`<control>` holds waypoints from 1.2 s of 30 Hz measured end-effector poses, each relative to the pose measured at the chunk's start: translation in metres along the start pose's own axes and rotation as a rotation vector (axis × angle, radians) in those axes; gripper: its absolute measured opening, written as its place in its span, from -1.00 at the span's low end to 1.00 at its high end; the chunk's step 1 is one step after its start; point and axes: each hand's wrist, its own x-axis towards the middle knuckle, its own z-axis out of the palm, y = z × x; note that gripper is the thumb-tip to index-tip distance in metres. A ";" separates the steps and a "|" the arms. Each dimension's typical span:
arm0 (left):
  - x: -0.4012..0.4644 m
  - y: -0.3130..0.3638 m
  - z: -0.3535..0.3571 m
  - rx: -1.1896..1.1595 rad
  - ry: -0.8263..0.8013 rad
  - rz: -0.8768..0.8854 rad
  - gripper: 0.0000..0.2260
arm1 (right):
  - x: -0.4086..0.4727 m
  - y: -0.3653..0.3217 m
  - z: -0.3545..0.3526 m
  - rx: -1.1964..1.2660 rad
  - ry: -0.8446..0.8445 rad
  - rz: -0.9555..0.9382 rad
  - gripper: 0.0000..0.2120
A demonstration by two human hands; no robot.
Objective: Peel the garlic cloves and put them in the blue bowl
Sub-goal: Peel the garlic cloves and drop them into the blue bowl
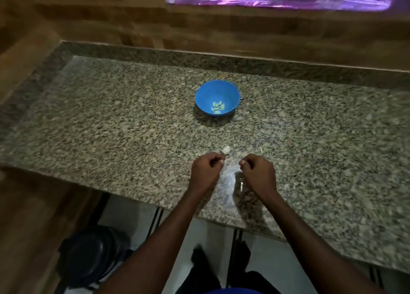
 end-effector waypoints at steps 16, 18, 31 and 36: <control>0.077 -0.030 0.007 0.546 0.154 0.212 -0.77 | 0.092 0.021 0.007 -0.310 0.127 0.042 -0.90; 0.090 -0.035 0.005 0.685 0.103 0.214 -0.64 | 0.099 0.009 0.008 -0.241 0.143 0.017 -0.94; 0.093 -0.047 0.000 0.759 0.002 0.213 -0.48 | 0.188 -0.134 0.025 -0.236 0.115 -0.291 -0.91; 0.097 -0.040 -0.007 0.483 0.011 0.206 -0.59 | 0.153 -0.106 0.016 -0.103 0.283 -0.226 -0.83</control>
